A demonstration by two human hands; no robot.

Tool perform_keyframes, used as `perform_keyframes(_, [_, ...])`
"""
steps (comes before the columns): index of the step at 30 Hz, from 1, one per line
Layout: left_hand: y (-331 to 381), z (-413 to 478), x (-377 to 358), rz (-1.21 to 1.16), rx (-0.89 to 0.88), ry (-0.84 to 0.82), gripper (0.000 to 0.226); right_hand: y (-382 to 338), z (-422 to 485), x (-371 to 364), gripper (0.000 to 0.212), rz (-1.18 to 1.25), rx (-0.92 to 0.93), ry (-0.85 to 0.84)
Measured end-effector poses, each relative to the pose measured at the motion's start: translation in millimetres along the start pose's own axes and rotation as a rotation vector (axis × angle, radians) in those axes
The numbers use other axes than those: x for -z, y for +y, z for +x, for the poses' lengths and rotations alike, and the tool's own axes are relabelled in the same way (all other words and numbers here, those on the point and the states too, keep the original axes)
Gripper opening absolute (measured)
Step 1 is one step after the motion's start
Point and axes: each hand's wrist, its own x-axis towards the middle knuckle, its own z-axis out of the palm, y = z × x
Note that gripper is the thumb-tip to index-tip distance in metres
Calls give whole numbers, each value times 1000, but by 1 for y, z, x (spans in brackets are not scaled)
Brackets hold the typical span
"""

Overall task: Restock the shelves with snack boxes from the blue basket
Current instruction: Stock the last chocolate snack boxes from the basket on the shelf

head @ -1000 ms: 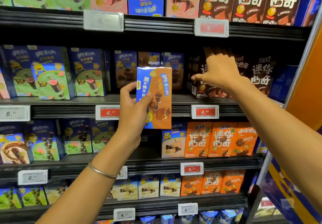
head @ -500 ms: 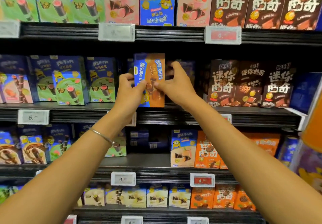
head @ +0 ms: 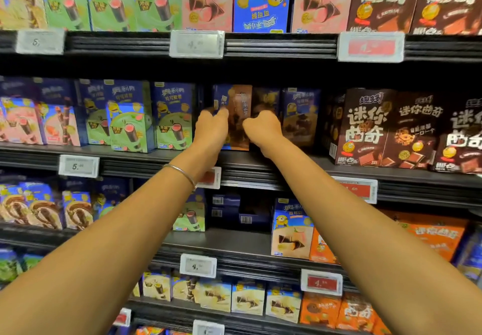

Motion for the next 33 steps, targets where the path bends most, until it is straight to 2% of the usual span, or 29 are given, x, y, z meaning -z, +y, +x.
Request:
perform_keyframes(2, [-1,3,-2,-59,58,-7,61,0,-1,-4,33,50,-37,-24])
perform_keyframes(7, [-2,12,-5,-159,99,4,69,-1,2,-8,42,235,-180,-111])
perform_keyframes(12, [3,21,-2,-211,186,-38,73,-3,3,-4,40,424,-297,-195])
perform_keyframes(19, [5,11,7,-176,129,-58,71,4,3,5,42,490,-341,-256])
perform_keyframes(26, [7,-14,16,-282,134,-125,71,3,1,6,44,507,-355,-284])
perform_keyframes(28, [15,-23,27,-347,145,-130,80,-2,-9,15,49,573,-346,-247])
perform_keyframes(30, [19,-46,50,-412,109,-137,86,-3,-34,32,52,644,-274,-228])
perform_keyframes(33, [-21,-99,101,-418,-76,-79,69,23,-103,63,47,798,-72,-196])
